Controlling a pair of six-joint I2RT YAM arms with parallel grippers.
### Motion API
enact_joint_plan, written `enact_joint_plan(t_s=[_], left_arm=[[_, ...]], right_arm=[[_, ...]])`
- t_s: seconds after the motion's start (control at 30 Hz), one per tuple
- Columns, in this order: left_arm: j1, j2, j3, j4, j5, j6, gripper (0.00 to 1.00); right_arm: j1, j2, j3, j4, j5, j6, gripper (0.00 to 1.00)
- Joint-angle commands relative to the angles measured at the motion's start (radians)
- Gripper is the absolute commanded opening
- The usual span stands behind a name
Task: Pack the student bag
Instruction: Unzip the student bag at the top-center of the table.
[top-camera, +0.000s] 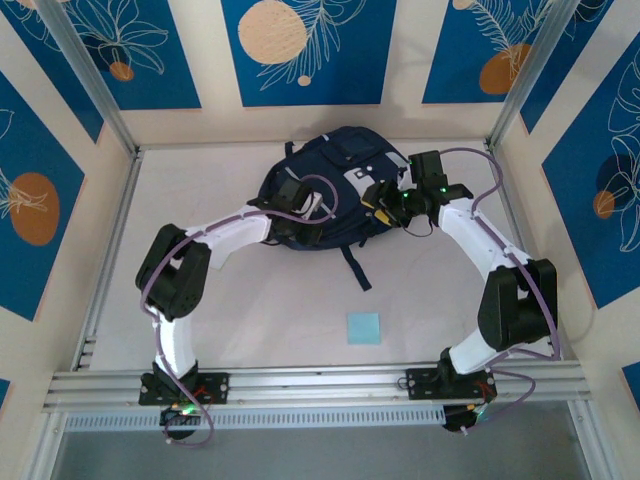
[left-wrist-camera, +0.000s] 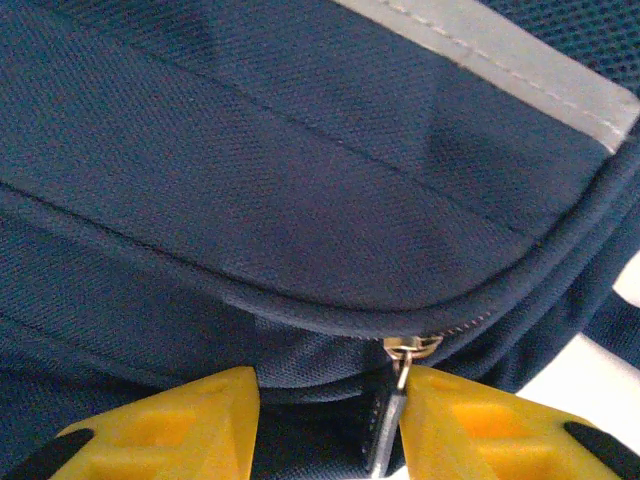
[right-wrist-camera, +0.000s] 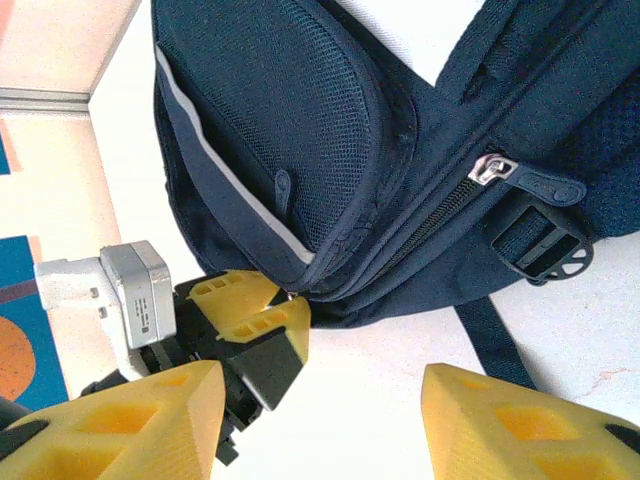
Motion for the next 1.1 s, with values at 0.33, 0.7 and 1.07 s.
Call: enact_joint_plan(t_s=[0.33,0.7,1.07], left_arm=[[-0.047,0.132,0.098,-0.007,0.041,-0.047,0.05],[-0.042,0.038,0.130,-0.121,0.146,-0.045,0.00],[-0.059,-0.069,0.209,-0.192,0.384,-0.075,0.00]], right_arm=[[-0.023,-0.073,-0.052,0.001,0.019,0.031,0.53],[-0.017,-0.144,-0.145,0.004,0.004,0.073,0.59],[0.090,-0.111,-0.319,0.353,-0.044,0.385,0.73]])
